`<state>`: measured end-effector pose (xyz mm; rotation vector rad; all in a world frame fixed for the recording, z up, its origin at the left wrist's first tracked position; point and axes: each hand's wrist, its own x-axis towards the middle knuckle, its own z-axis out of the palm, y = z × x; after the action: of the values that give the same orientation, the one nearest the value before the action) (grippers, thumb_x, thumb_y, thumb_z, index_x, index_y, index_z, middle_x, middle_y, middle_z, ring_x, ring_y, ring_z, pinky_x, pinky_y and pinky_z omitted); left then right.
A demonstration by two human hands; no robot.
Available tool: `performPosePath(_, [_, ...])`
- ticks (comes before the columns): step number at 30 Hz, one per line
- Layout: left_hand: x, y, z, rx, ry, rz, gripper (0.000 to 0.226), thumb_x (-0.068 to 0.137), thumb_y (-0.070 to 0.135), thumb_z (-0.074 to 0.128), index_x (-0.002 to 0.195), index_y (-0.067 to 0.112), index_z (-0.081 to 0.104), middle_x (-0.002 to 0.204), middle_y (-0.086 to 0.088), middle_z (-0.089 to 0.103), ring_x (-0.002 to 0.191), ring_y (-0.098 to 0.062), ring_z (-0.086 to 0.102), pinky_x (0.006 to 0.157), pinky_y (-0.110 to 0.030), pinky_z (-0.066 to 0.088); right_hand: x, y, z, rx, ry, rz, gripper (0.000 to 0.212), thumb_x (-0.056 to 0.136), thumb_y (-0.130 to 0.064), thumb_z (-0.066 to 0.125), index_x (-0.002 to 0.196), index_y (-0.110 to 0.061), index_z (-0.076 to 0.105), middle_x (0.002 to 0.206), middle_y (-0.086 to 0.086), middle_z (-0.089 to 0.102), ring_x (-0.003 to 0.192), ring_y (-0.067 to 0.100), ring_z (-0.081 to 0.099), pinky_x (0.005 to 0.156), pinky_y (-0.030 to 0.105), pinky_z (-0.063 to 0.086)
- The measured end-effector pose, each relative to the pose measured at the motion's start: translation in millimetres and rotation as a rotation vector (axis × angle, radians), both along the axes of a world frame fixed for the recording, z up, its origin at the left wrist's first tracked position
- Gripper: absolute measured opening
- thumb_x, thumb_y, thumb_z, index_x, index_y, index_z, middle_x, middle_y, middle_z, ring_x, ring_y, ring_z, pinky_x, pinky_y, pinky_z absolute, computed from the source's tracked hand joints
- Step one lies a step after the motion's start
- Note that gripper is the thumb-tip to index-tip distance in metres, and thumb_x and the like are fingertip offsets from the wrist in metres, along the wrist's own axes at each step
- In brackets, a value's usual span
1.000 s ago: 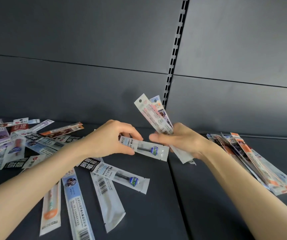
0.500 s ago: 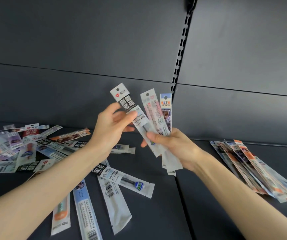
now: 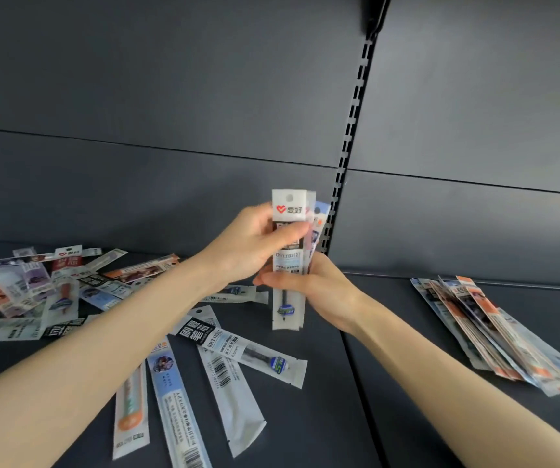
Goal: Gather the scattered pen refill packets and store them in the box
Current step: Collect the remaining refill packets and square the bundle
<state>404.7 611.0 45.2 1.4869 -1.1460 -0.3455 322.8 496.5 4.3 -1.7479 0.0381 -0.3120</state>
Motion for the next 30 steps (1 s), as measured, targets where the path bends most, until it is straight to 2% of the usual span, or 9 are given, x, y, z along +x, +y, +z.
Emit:
performPosePath(3, [0.1, 0.3, -5.8, 0.092, -0.053, -0.02, 0.021, 0.09, 0.028, 0.057, 0.107, 0.018, 0.066, 0.099, -0.005, 0.073, 0.09, -0.043, 0.066, 0.074, -0.055, 0.055, 0.8, 0.2, -6.7, 0.031, 0.001, -0.025, 0.009, 0.086, 0.001, 0.062, 0.09, -0.005, 0.066, 0.076, 0.003, 0.07, 0.079, 0.021, 0.067, 0.09, 0.038, 0.053])
performPosePath(4, [1.5, 1.8, -5.7, 0.099, -0.058, -0.024, 0.022, 0.091, 0.028, 0.056, 0.109, 0.019, 0.065, 0.101, -0.002, 0.073, 0.091, -0.04, 0.067, 0.076, -0.052, 0.055, 0.9, -0.1, -7.2, 0.035, -0.003, -0.031, 0.009, 0.088, 0.0, 0.059, 0.087, -0.006, 0.065, 0.069, 0.001, 0.066, 0.072, 0.019, 0.064, 0.087, 0.04, 0.052])
performPosePath(7, [13.9, 13.5, -6.0, 0.095, -0.119, 0.038, 0.027, 0.091, 0.027, 0.056, 0.116, 0.019, 0.063, 0.11, 0.01, 0.07, 0.102, -0.002, 0.065, 0.088, -0.014, 0.049, 2.0, 1.4, -6.7, 0.066, -0.028, -0.037, 0.014, 0.092, -0.003, 0.056, 0.08, -0.008, 0.063, 0.059, 0.001, 0.051, 0.058, 0.014, 0.052, 0.074, 0.036, 0.053])
performPosePath(9, [27.5, 30.7, -10.5, 0.139, -0.184, 0.143, 0.024, 0.09, 0.028, 0.058, 0.112, 0.021, 0.064, 0.11, 0.012, 0.068, 0.102, 0.007, 0.061, 0.087, -0.005, 0.044, 4.0, 4.7, -5.1, 0.108, -0.016, -0.035, 0.02, 0.093, -0.009, 0.057, 0.073, -0.01, 0.059, 0.058, 0.003, 0.041, 0.053, 0.01, 0.049, 0.065, 0.029, 0.053])
performPosePath(14, [55.9, 84.4, -29.7, 0.212, -0.134, 0.309, 0.012, 0.087, 0.023, 0.061, 0.096, 0.027, 0.068, 0.092, 0.01, 0.074, 0.092, 0.003, 0.066, 0.089, -0.021, 0.046, 24.5, 24.3, 1.6, 0.083, 0.002, 0.028, 0.025, 0.094, -0.018, 0.055, 0.071, -0.01, 0.055, 0.06, 0.002, 0.049, 0.052, 0.013, 0.049, 0.062, 0.028, 0.052])
performPosePath(22, [98.8, 153.1, -48.3, 0.38, -0.289, 0.375, 0.011, 0.086, 0.022, 0.065, 0.094, 0.027, 0.068, 0.093, 0.009, 0.071, 0.09, -0.004, 0.066, 0.091, -0.037, 0.051, 74.3, 75.7, 6.5, 0.098, 0.002, 0.036, 0.023, 0.094, -0.017, 0.056, 0.075, -0.006, 0.053, 0.052, -0.002, 0.041, 0.049, 0.011, 0.039, 0.052, 0.022, 0.044])
performPosePath(25, [122.1, 175.8, -52.8, 0.482, -0.358, 0.358, 0.012, 0.085, 0.025, 0.065, 0.097, 0.028, 0.067, 0.097, 0.012, 0.068, 0.095, -0.002, 0.063, 0.092, -0.036, 0.05, 92.1, 95.2, 4.7, 0.079, -0.003, 0.018, 0.02, 0.094, -0.019, 0.057, 0.081, -0.003, 0.054, 0.053, -0.001, 0.041, 0.048, 0.012, 0.04, 0.052, 0.022, 0.044])
performPosePath(27, [138.9, 191.2, -53.8, 0.558, -0.437, 0.326, 0.023, 0.083, 0.037, 0.065, 0.104, 0.03, 0.064, 0.109, 0.014, 0.065, 0.102, 0.0, 0.059, 0.096, -0.03, 0.047, 104.7, 107.8, 2.7, 0.064, -0.008, -0.018, 0.022, 0.094, -0.019, 0.057, 0.08, -0.002, 0.054, 0.052, 0.001, 0.043, 0.046, 0.012, 0.041, 0.053, 0.023, 0.044])
performPosePath(30, [165.5, 208.0, -51.4, 0.68, -0.602, 0.203, 0.08, 0.061, 0.08, 0.047, 0.125, 0.033, 0.054, 0.127, 0.02, 0.05, 0.117, 0.002, 0.046, 0.099, -0.021, 0.035, 121.4, 125.5, 2.3, 0.018, -0.003, -0.096, 0.028, 0.094, -0.021, 0.057, 0.074, -0.002, 0.053, 0.05, 0.0, 0.046, 0.045, 0.01, 0.045, 0.06, 0.027, 0.044])
